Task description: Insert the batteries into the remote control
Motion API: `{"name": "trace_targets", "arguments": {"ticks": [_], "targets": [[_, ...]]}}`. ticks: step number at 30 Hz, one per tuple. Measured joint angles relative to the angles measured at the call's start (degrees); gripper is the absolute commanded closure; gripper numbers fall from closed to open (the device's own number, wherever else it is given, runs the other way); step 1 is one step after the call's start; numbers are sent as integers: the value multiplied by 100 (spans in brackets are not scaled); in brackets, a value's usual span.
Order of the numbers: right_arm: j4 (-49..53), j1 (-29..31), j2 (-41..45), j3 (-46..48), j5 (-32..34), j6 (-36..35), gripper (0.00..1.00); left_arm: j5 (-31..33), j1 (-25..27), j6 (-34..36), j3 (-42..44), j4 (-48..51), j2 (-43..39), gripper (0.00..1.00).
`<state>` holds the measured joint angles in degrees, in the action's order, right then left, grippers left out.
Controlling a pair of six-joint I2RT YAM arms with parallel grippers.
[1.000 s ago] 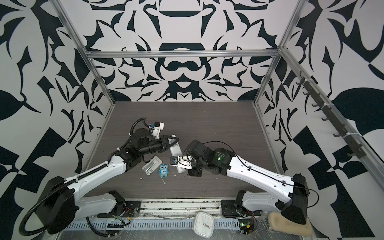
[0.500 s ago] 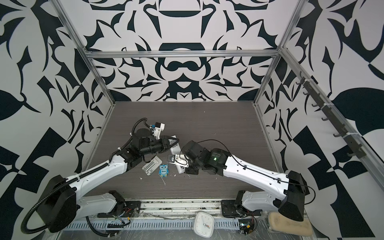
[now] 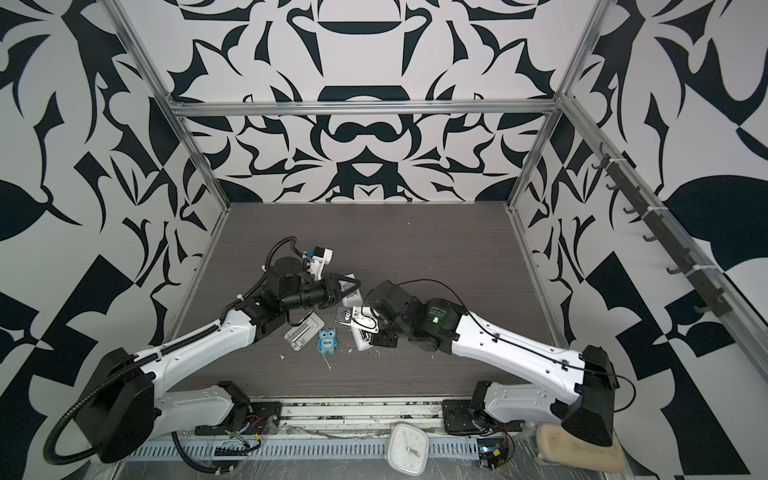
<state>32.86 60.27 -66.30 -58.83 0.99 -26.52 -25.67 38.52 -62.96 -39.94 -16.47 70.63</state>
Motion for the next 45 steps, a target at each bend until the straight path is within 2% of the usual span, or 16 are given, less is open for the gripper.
{"name": "trace_targets", "arguments": {"ticks": [5, 11, 13, 17, 21, 26, 32, 45], "targets": [[31, 0, 448, 68, -48, 490, 53, -13, 24, -66, 0, -39, -114, 100], [90, -96, 1003, 223, 74, 1401, 46, 374, 28, -55, 61, -22, -361, 100], [166, -310, 1062, 229, 79, 1742, 46, 540, 28, -46, 120, -20, -439, 100], [350, -1139, 879, 197, -254, 2304, 43, 828, 31, -44, 245, -22, -516, 100], [531, -1755, 389, -4, -721, 2629, 35, 1029, 50, -44, 358, -13, -542, 100], [588, -1845, 70, -236, -1569, 2697, 27, 1139, 61, -20, 361, -22, -566, 100], [603, -1845, 35, -398, -2339, 2610, 26, 1169, 90, -7, 361, -42, -568, 100], [472, -1845, -529, -402, -2763, 2592, 26, 1110, 125, -7, 361, -162, -487, 100]]}}
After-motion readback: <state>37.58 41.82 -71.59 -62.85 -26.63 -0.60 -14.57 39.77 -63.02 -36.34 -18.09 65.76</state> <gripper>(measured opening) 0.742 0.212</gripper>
